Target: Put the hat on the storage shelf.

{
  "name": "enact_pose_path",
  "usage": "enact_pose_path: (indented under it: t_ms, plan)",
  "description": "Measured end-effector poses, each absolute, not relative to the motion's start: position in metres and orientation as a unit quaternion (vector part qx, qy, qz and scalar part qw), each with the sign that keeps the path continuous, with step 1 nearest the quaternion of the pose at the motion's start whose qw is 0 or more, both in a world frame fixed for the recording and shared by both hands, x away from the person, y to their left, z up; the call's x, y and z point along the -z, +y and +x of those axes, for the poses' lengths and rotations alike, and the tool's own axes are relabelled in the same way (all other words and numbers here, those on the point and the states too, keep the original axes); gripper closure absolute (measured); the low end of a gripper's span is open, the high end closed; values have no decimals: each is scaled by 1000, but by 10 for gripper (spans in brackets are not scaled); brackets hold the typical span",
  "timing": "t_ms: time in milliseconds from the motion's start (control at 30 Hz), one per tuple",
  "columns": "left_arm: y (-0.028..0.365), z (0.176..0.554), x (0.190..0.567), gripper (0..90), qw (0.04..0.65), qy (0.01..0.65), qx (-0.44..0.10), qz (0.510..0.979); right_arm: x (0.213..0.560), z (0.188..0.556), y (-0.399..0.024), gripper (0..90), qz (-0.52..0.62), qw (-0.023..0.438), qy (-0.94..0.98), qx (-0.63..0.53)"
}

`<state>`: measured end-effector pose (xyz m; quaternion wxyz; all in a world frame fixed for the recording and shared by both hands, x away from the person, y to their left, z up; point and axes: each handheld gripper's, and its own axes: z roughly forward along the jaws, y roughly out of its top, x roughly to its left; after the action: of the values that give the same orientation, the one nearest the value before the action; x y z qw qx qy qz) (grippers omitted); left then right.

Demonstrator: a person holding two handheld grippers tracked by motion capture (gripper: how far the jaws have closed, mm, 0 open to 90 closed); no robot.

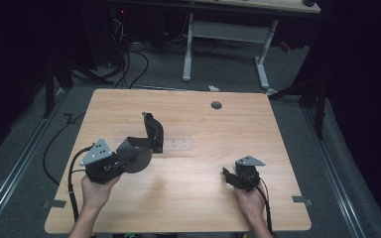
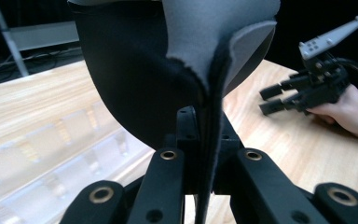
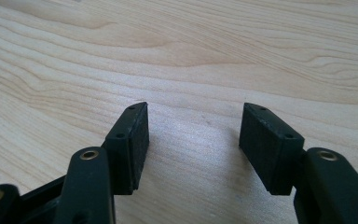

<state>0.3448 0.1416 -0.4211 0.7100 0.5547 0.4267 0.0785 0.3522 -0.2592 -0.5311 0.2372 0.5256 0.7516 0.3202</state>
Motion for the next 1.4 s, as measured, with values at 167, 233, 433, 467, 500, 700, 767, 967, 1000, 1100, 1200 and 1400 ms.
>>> enact_pose_path:
  t_ms: [167,233,433,467,500,700,767,967,1000,1100,1200,1400]
  plan:
    - [148,352,414,855,715,426,-93,546,531,352,-259,423,526,237,752,-320]
    - [151,355,412,856,718,426,-97,541,531,352,-259,423,526,237,752,-320]
    - [156,363,410,856,722,433,-109,529,531,352,-259,422,526,237,752,-320]
    - [158,365,410,856,721,435,-112,527,531,352,-259,421,526,237,752,-320]
    - [159,366,410,856,722,437,-112,525,531,352,-259,421,526,237,752,-320]
    - [166,375,409,856,721,444,-125,516,531,352,-259,419,526,237,751,-320]
    - [168,377,408,856,722,446,-129,513,531,352,-259,419,527,237,751,-320]
    - [173,384,409,856,719,450,-139,511,531,352,-259,418,526,237,751,-320]
    - [174,385,410,856,718,452,-140,510,531,352,-259,418,526,237,751,-320]
    - [177,389,412,856,715,455,-146,510,531,352,-259,418,526,237,751,-320]
    - [178,392,413,856,715,456,-151,507,531,352,-259,418,526,237,751,-320]
    - [184,399,415,857,714,460,-162,502,531,352,-259,418,526,237,751,-320]
